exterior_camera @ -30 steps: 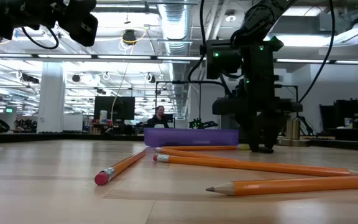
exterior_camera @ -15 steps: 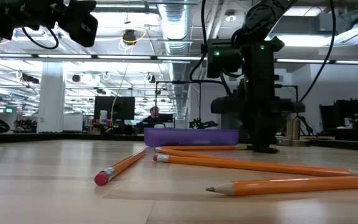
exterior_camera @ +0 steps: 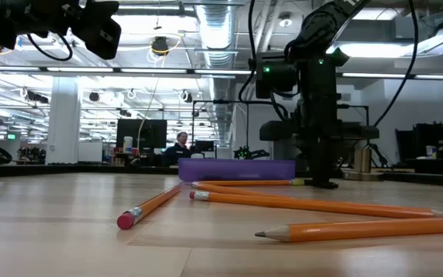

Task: Pick & place school supplies into a supply box
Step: Put the black pen into the violet supply box

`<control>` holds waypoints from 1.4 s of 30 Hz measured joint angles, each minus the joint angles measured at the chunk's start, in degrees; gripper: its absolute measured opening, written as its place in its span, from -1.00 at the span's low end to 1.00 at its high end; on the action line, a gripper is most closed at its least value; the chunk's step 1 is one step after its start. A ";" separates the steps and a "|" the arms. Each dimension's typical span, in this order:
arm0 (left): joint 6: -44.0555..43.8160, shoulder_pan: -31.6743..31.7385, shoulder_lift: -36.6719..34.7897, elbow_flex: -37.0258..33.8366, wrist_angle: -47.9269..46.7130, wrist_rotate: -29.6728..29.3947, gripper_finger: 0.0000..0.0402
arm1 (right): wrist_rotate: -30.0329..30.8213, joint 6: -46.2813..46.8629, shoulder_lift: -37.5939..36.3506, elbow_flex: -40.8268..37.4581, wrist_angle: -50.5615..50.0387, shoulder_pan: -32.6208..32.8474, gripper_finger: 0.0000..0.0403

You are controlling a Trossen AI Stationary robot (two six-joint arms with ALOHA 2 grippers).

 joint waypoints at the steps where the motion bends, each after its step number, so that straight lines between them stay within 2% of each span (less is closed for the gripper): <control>1: -0.22 0.00 0.00 0.00 0.00 0.00 -0.32 | 0.46 0.26 -0.30 0.00 -0.34 -0.32 -0.98; 7: -0.28 0.00 0.02 0.00 0.07 0.00 -0.32 | 8.81 1.85 -3.67 -0.43 -5.29 -2.18 -0.99; 13: -0.37 0.00 0.02 0.00 0.07 0.00 -0.32 | 12.20 0.88 -10.08 -0.21 -8.51 -2.91 -1.00; 19: -0.37 0.00 0.02 0.00 0.09 0.00 -0.32 | 14.78 -6.52 -14.75 -0.15 -6.59 -3.14 -1.00; 23: -0.35 0.00 0.02 0.00 0.09 0.00 -0.32 | 16.19 -11.61 -15.19 2.02 -6.71 -3.11 -1.00; 27: -0.34 0.02 0.02 0.00 0.09 0.00 -0.32 | 16.67 -18.70 -12.95 6.95 -6.61 -3.14 -1.00; 36: -0.34 0.00 0.02 0.00 0.07 -0.54 -0.32 | 17.47 -39.12 -2.91 22.55 -7.38 -3.81 -1.00; 42: -0.32 0.02 0.03 0.00 -0.52 -0.57 -0.32 | 11.97 -52.06 3.52 29.65 -6.80 -4.58 -0.99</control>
